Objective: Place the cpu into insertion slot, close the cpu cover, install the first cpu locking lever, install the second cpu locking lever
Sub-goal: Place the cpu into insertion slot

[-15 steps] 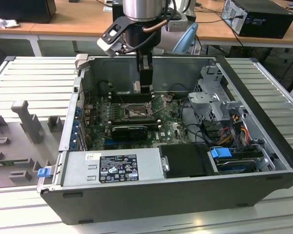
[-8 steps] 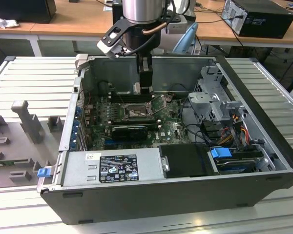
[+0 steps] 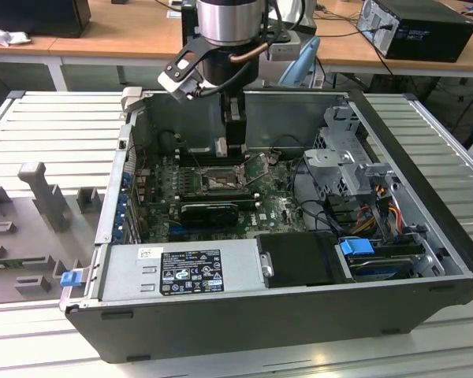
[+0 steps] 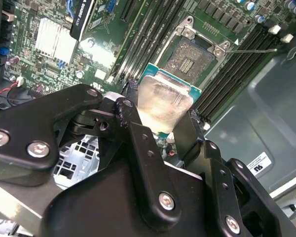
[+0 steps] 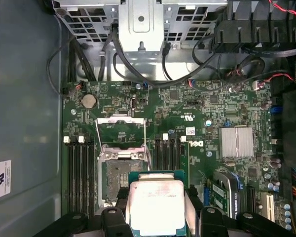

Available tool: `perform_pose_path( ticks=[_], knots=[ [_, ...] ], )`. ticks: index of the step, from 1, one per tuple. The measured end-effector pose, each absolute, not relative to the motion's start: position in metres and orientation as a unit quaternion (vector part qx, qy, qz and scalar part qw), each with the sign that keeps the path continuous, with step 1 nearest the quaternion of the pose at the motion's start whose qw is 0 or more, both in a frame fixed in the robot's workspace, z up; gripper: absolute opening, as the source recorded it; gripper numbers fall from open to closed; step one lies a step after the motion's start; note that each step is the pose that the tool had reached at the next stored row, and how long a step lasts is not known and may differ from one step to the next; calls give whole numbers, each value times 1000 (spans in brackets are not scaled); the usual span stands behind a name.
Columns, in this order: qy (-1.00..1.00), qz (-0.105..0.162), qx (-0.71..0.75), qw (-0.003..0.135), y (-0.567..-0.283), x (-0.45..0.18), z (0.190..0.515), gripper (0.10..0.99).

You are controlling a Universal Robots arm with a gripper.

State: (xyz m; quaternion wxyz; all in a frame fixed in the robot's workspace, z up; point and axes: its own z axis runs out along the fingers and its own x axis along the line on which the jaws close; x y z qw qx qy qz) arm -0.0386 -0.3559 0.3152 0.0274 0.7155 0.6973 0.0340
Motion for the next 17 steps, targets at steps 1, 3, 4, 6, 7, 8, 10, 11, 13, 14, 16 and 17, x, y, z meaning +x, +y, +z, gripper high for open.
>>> perform_pose_path(
  ticks=[1, 3, 4, 6, 7, 8, 10, 11, 13, 14, 16, 17],
  knots=[
    [697, 35, 715, 27, -356, -39, 314, 529],
    [700, 36, 712, 26, -356, -39, 306, 529],
    [703, 36, 710, 25, -355, -39, 303, 529],
    [705, 36, 708, 25, -355, -39, 299, 529],
    [706, 36, 707, 25, -355, -39, 299, 529],
    [706, 36, 707, 25, -354, -39, 298, 529],
    [707, 36, 706, 25, -352, -39, 294, 529],
    [707, 36, 706, 25, -351, -39, 293, 529],
    [707, 36, 705, 25, -349, -39, 290, 529],
    [708, 36, 705, 25, -347, -39, 288, 529],
    [708, 36, 705, 25, -345, -39, 284, 529],
    [708, 36, 705, 25, -344, -39, 282, 529]
  ],
)
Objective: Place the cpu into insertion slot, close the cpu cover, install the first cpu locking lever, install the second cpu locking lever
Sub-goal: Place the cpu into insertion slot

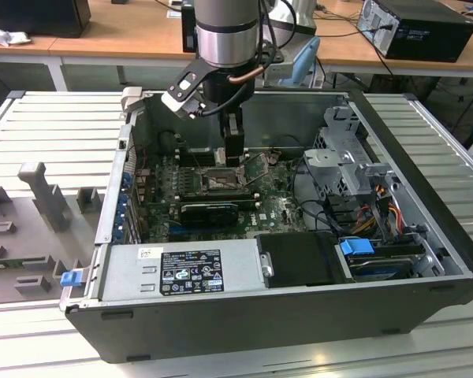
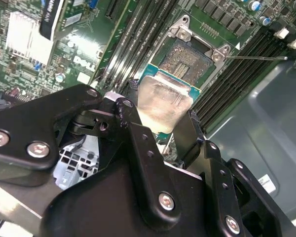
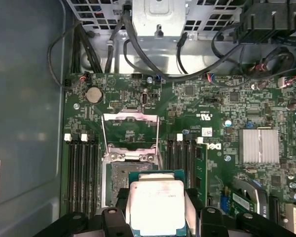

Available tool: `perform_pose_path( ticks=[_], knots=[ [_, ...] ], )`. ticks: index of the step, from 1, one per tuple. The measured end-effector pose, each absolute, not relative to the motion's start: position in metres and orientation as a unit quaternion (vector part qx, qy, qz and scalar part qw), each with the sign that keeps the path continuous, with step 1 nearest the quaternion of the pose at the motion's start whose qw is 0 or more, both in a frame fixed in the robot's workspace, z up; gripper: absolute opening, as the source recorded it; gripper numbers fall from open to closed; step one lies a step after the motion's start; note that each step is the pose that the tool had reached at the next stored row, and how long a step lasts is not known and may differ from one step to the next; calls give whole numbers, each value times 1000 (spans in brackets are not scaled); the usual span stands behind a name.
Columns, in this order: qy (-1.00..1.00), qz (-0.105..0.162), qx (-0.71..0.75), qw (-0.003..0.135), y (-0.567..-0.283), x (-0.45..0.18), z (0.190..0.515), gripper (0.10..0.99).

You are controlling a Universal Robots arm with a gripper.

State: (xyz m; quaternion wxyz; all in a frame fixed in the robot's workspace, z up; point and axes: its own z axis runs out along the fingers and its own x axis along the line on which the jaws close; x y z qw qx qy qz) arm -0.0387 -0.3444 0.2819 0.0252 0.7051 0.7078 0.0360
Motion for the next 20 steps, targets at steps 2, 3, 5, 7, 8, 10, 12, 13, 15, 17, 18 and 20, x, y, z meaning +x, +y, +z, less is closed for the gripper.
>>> perform_pose_path(
  ticks=[2, 3, 5, 7, 8, 10, 12, 13, 15, 17, 18, 20],
  knots=[
    [708, 36, 705, 25, -343, -39, 278, 529],
    [708, 36, 705, 25, -342, -39, 276, 529],
    [708, 36, 705, 25, -341, -40, 272, 529],
    [709, 36, 704, 25, -339, -42, 263, 529],
    [711, 36, 702, 25, -339, -44, 260, 529],
    [713, 36, 700, 25, -338, -46, 254, 529],
    [713, 36, 700, 25, -336, -47, 250, 529],
    [713, 36, 700, 25, -335, -48, 248, 529],
    [713, 36, 700, 25, -333, -48, 244, 529],
    [713, 36, 700, 25, -332, -48, 240, 529],
    [713, 36, 700, 25, -332, -49, 238, 529],
    [713, 36, 700, 25, -332, -49, 232, 529]
  ],
)
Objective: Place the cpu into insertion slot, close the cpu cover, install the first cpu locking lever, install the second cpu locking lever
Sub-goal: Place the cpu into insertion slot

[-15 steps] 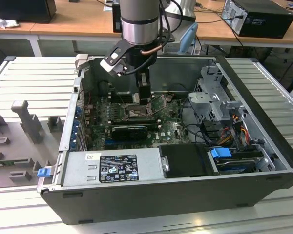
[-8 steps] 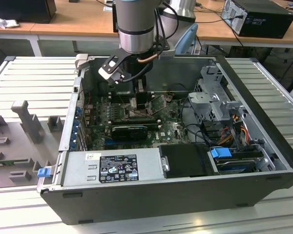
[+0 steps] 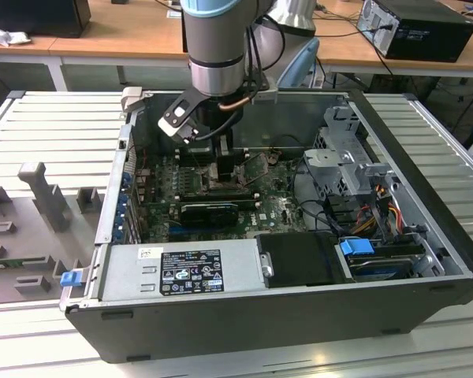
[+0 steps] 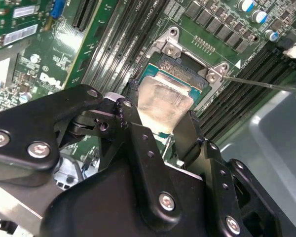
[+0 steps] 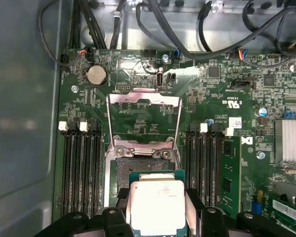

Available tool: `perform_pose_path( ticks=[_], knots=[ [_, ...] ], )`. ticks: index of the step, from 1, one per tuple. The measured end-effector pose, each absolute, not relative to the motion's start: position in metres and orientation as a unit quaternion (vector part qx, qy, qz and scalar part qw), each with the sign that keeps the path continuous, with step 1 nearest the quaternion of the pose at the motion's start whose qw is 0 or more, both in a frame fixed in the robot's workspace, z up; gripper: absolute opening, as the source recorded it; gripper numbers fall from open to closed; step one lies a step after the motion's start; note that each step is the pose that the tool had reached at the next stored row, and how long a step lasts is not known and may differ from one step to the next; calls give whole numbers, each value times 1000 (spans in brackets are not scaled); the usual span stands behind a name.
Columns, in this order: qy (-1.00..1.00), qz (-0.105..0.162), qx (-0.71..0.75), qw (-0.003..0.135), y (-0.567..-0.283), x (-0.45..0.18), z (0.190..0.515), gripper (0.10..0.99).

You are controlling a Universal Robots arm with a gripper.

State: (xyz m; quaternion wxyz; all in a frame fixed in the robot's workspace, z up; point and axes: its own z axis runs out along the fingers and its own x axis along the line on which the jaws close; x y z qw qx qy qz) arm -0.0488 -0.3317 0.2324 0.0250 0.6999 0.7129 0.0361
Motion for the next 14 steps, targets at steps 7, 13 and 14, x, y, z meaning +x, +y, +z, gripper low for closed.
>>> perform_pose_path(
  ticks=[7, 13, 14],
  knots=[
    [712, 36, 701, 25, -329, -49, 222, 529],
    [709, 37, 704, 24, -324, -49, 216, 529],
    [707, 37, 706, 24, -323, -49, 215, 529]
  ],
)
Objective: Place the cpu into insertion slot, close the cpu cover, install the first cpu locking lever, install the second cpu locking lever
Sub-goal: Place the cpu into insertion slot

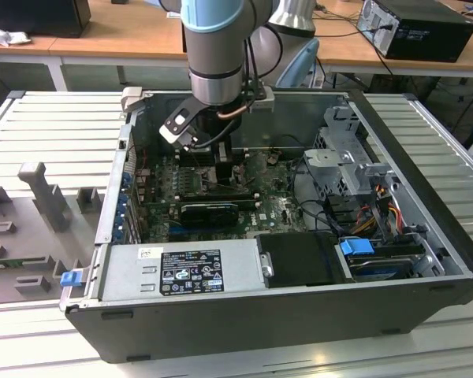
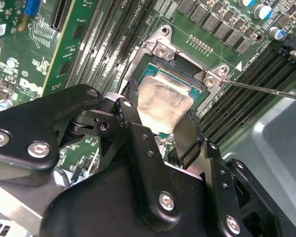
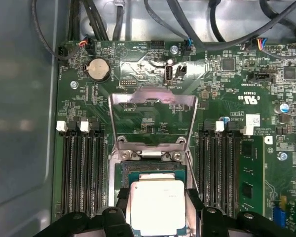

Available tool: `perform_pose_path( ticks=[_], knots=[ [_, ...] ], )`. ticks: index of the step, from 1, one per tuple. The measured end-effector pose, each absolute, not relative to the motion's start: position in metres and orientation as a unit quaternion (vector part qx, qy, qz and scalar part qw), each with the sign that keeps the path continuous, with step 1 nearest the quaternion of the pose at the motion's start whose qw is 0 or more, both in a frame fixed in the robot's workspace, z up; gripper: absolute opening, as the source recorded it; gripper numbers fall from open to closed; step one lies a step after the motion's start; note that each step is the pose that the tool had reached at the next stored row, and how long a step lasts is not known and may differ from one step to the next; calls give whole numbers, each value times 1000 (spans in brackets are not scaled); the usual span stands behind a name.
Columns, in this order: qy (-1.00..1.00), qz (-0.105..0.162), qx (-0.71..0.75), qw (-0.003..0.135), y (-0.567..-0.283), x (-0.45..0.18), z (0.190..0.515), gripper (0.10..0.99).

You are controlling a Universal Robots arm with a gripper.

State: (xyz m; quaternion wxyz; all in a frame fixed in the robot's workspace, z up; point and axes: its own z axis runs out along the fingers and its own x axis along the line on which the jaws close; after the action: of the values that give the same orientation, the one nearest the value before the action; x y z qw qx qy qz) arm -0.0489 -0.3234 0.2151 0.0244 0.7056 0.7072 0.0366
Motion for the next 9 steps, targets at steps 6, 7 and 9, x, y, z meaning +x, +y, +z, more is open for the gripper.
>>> perform_pose_path(
  ticks=[6, 7, 9],
  knots=[
    [696, 36, 716, 25, -322, -49, 208, 529],
    [696, 36, 716, 24, -322, -49, 208, 529],
    [696, 36, 716, 24, -320, -48, 207, 529]
  ],
)
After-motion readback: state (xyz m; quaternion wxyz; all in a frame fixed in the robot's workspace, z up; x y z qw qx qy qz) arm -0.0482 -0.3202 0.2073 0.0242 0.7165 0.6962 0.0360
